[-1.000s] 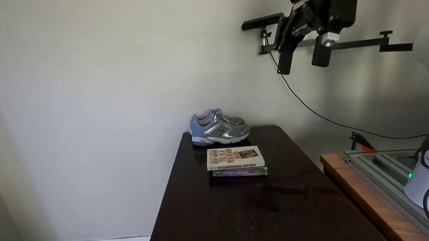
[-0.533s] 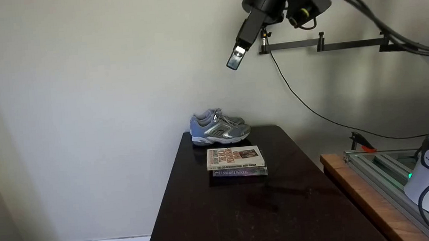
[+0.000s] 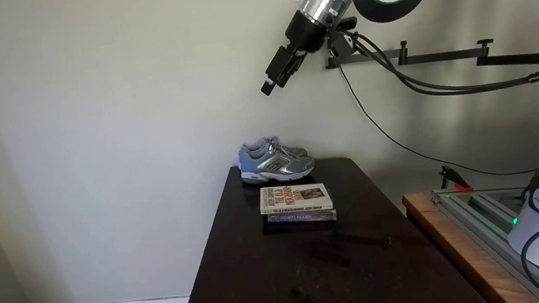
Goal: Move the sneakers to the left.
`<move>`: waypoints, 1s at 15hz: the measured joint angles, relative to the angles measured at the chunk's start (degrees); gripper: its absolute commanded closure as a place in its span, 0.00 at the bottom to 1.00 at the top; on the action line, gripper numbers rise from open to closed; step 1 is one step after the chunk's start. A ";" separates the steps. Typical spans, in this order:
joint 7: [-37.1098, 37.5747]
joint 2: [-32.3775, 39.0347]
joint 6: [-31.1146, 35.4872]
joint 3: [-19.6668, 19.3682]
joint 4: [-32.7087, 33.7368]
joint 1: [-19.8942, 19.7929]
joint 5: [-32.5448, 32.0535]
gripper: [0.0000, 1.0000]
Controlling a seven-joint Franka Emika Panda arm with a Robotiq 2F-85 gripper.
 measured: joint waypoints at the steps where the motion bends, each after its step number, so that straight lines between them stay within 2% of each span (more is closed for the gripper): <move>1: -0.14 0.20 0.00 -0.60 0.01 0.59 0.00 0.00; 4: -0.11 -0.06 0.00 -1.05 -0.05 2.24 0.00 0.00; 7: 0.08 0.04 -0.01 -1.10 -0.03 2.25 0.00 0.00; 13: 4.54 6.61 -0.91 2.34 4.63 -7.55 -0.52 0.00; 15: 4.51 9.89 -1.07 2.69 7.01 -9.43 -1.31 0.00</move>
